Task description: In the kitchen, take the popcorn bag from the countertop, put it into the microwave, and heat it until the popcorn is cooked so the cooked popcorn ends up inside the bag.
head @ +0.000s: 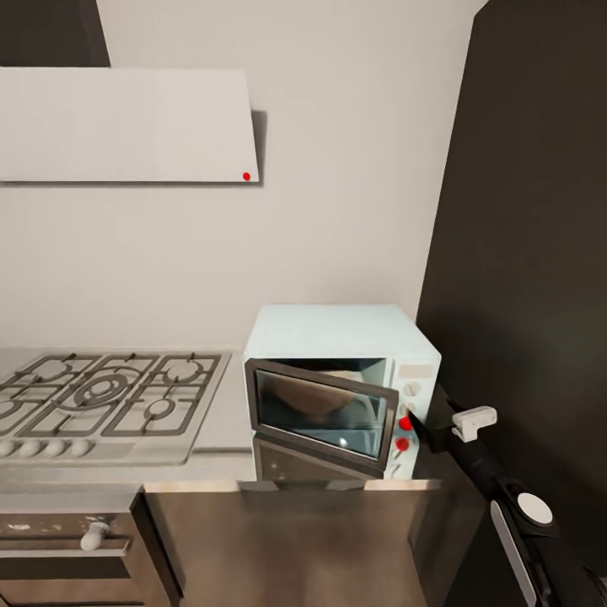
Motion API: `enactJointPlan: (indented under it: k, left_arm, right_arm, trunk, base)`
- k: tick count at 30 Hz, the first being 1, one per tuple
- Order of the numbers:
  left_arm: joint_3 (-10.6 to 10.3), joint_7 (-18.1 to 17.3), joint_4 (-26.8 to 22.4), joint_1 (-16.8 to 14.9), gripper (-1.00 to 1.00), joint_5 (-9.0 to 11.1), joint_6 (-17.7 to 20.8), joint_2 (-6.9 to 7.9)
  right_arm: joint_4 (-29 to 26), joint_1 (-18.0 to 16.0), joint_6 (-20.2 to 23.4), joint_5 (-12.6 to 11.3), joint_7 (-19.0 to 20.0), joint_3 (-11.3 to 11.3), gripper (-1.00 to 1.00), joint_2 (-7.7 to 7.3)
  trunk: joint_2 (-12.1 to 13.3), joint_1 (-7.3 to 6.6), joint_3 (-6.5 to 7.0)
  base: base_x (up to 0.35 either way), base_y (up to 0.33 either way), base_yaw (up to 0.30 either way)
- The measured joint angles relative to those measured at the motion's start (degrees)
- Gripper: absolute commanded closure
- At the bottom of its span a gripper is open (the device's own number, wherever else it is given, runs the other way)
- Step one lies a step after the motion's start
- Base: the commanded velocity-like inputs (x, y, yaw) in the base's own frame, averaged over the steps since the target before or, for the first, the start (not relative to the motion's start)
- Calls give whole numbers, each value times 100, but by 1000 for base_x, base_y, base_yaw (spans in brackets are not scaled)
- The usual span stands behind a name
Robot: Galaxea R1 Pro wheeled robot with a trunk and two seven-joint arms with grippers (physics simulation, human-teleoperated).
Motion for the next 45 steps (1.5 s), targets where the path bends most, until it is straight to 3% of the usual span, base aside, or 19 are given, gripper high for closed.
enactJointPlan:
  k: [11, 16, 22, 25, 32, 42, 45]
  left_arm:
    - [1, 0, 0, 0, -100, 0, -1, 0]
    - [2, 0, -1, 1, -100, 0, 2, 0]
    - [2, 0, -2, 1, -100, 0, 2, 0]
    - [1, 0, 0, 0, -100, 0, 2, 0]
    - [1, 0, -1, 1, -100, 0, 2, 0]
    - [1, 0, 0, 0, -100, 0, 2, 0]
    - [1, 0, 0, 0, -100, 0, 2, 0]
  right_arm:
    - [0, 0, 0, 0, 441, -1, -100, 0]
    - [0, -1, 5, -4, 937, -10, -100, -1]
    - [1, -1, 8, -6, 1217, -82, -100, -1]
    - [0, 0, 3, 4, 1472, -12, -100, 0]
    - [0, 0, 6, 5, 1597, -22, -100, 0]
    - [-1, 0, 8, 6, 2367, -29, -100, -1]
    - [11, 0, 22, 29, 2845, -132, -100, -7]
  trunk:
    - [0, 3, 0]
    - [0, 3, 0]
    - [0, 3, 0]
    - [0, 3, 0]
    - [0, 3, 0]
    - [0, 3, 0]
    - [0, 3, 0]
  base:
    - [23, 0, 0]
    - [14, 0, 0]
    - [0, 0, 0]
    - [0, 0, 0]
    - [0, 0, 0]
    - [0, 0, 0]
    - [0, 0, 0]
